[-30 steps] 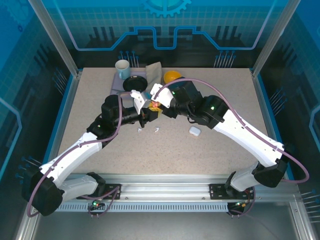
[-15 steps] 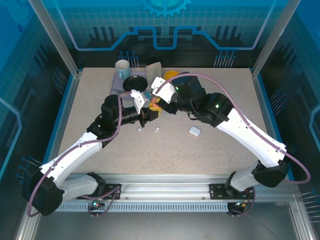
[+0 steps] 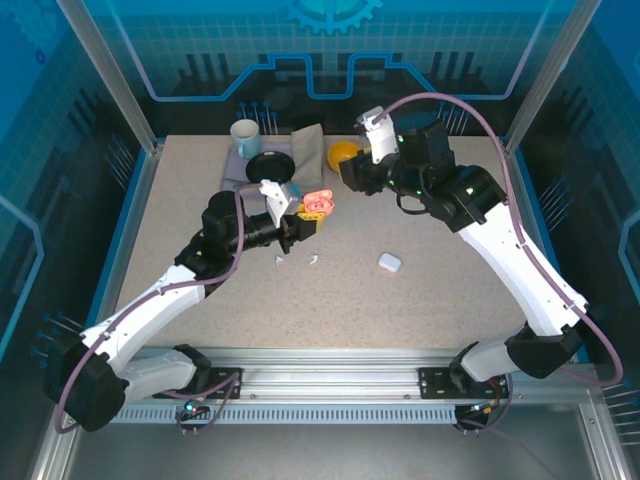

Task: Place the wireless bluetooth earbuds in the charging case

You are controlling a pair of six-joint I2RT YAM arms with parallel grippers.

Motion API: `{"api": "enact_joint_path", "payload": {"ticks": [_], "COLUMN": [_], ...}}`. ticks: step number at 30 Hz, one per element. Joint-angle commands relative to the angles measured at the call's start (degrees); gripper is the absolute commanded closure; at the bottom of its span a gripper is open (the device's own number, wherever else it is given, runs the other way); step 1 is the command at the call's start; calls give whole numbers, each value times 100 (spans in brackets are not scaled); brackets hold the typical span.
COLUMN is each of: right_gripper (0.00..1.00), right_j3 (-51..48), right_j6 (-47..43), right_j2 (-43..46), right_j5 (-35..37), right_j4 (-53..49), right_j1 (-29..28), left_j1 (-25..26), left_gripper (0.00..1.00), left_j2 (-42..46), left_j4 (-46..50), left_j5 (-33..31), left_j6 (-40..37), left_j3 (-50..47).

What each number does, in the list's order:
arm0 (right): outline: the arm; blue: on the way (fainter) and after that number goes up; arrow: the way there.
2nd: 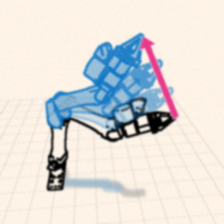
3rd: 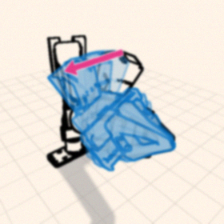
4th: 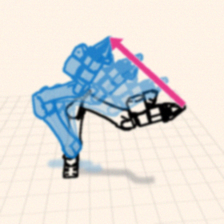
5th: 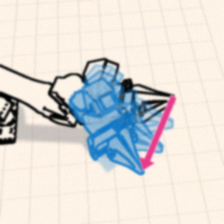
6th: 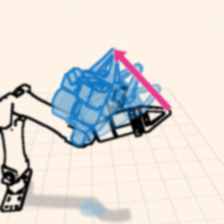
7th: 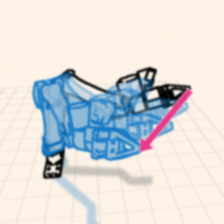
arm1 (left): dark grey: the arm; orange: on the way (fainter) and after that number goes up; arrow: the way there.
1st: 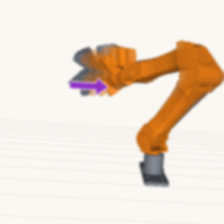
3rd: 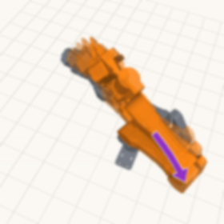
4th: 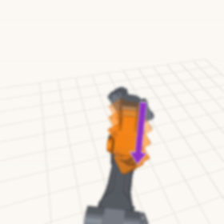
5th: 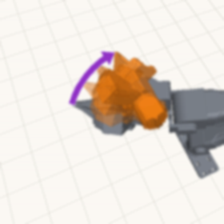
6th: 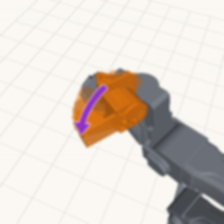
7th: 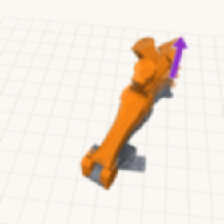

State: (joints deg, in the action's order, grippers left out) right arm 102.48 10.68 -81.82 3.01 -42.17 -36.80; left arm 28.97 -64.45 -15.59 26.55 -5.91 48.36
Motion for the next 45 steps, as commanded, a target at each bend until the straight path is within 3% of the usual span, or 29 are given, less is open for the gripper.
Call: {"api": "enact_joint_path", "payload": {"ticks": [1,6,13,31,45], "right_gripper": [66,84,92,95,96], "right_j3": [-94,-228,-247,-519,-788], "right_j6": [982,1099,1077,998,1052], "right_j2": [122,33,-195,-401,37], "right_j5": [-792,-1035,-1261,-1521,-1423], "right_j4": [-131,-203,-274,-213,-183], "right_j1": [42,41,41,-124,-152], "left_j1": [-40,-35,-35,-48,-49], "left_gripper": [100,100,100,100,100], "left_j2": [66,54,47,-2,-31], "left_j4": [-286,-291,-276,-208,-208], "left_j5": [-82,-51,-25,-21,-24], "left_j6": [82,73,64,30,29], "left_j3": [-81,-48,-26,86,77]}}
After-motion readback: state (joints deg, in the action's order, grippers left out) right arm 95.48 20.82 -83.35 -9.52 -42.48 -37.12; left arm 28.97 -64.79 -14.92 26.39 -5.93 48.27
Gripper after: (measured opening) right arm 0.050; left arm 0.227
